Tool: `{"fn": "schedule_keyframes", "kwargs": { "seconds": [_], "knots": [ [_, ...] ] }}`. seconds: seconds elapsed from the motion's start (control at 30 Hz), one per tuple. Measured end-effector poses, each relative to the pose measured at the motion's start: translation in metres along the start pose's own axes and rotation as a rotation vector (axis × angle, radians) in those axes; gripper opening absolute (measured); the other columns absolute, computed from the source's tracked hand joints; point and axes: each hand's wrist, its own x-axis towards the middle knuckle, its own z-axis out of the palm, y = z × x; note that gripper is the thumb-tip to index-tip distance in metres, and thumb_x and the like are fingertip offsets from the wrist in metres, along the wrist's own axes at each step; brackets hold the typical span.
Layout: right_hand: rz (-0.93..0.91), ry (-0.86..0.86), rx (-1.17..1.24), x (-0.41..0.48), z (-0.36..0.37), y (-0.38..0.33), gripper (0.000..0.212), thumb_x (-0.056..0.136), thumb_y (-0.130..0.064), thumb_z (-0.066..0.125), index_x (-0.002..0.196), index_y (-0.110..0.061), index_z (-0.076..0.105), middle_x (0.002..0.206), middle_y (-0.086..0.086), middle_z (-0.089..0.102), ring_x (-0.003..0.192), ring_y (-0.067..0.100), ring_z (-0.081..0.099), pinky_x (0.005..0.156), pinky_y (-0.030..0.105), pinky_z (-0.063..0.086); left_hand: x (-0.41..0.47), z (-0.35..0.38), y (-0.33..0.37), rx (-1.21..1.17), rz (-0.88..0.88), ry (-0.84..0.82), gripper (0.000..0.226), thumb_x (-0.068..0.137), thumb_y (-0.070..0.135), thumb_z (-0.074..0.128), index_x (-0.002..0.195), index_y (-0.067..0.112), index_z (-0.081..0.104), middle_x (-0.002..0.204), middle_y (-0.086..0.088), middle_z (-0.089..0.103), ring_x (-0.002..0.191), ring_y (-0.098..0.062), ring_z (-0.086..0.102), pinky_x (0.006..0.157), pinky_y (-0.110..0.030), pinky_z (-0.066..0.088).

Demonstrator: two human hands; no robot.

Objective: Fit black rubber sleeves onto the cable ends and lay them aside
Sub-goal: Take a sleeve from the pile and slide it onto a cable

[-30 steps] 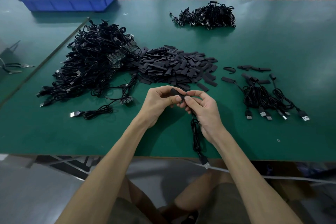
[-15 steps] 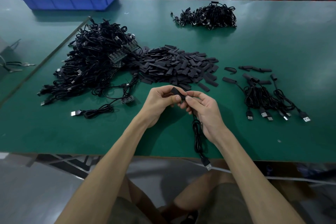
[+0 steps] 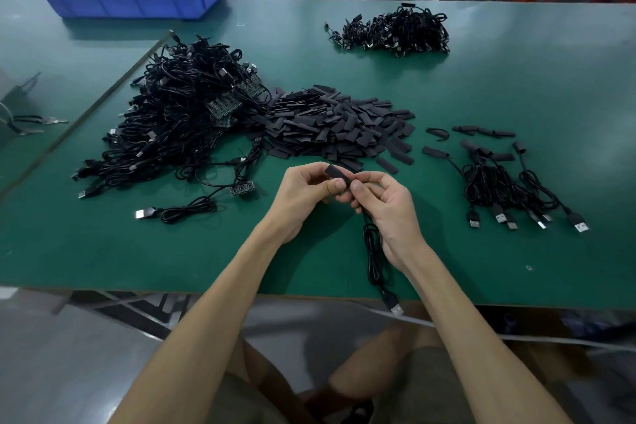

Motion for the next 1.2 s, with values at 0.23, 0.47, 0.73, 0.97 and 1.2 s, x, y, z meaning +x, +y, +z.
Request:
{"fn": "schedule_keyframes", "kwargs": {
  "seconds": [0.23, 0.47, 0.73, 0.97, 1.2],
  "knots": [
    [-0.006, -0.031, -0.058, -0.0024, 0.0006, -0.0019, 0.005, 0.099, -0.012, 0.067, 0.1, -0.007, 0.067, 0.087, 0.011, 0.078, 0.078, 0.014, 0.066, 0.073, 0.022, 0.053, 0.0009, -0.0048, -0.0017, -0.125, -0.017, 0.08, 0.02, 0.085, 0.025, 0.075, 0.1, 0.012, 0.077, 0.073, 0.0, 0.066, 0.069, -0.012, 0.057, 0.067, -0.024, 0.045],
    [0.008, -0.026, -0.075, -0.0029, 0.0002, -0.0028, 0.007, 0.099, -0.01, 0.067, 0.093, -0.007, 0.066, 0.081, 0.013, 0.077, 0.07, 0.011, 0.065, 0.066, 0.02, 0.051, 0.0015, -0.0037, -0.0019, -0.084, 0.002, 0.026, 0.013, 0.086, 0.023, 0.075, 0.095, 0.014, 0.078, 0.075, -0.002, 0.067, 0.068, -0.014, 0.057, 0.066, -0.024, 0.047],
    [0.001, -0.054, -0.069, -0.0048, 0.0002, -0.006, 0.008, 0.099, -0.006, 0.065, 0.092, -0.005, 0.065, 0.084, 0.014, 0.078, 0.075, 0.016, 0.071, 0.069, 0.022, 0.053, 0.0004, 0.0002, 0.0019, -0.038, 0.009, -0.014, 0.009, 0.09, 0.011, 0.07, 0.096, 0.004, 0.072, 0.074, -0.008, 0.066, 0.067, -0.016, 0.057, 0.066, -0.028, 0.045],
    [0.028, -0.05, -0.03, -0.0047, -0.0011, -0.007, 0.006, 0.099, -0.005, 0.064, 0.094, -0.002, 0.065, 0.08, 0.015, 0.076, 0.075, 0.02, 0.069, 0.071, 0.025, 0.053, 0.0001, 0.0028, 0.002, 0.014, 0.028, -0.036, 0.004, 0.094, 0.005, 0.068, 0.096, 0.004, 0.071, 0.077, -0.008, 0.066, 0.067, -0.017, 0.057, 0.065, -0.029, 0.043],
    [0.022, -0.063, -0.013, -0.0037, 0.0019, -0.0075, 0.007, 0.1, -0.006, 0.063, 0.095, -0.004, 0.066, 0.08, 0.013, 0.075, 0.073, 0.014, 0.068, 0.069, 0.021, 0.052, -0.0003, -0.002, -0.0009, -0.064, 0.025, -0.04, 0.016, 0.094, 0.021, 0.069, 0.105, 0.012, 0.076, 0.078, -0.004, 0.068, 0.07, -0.016, 0.057, 0.067, -0.025, 0.043]
  ]
}}
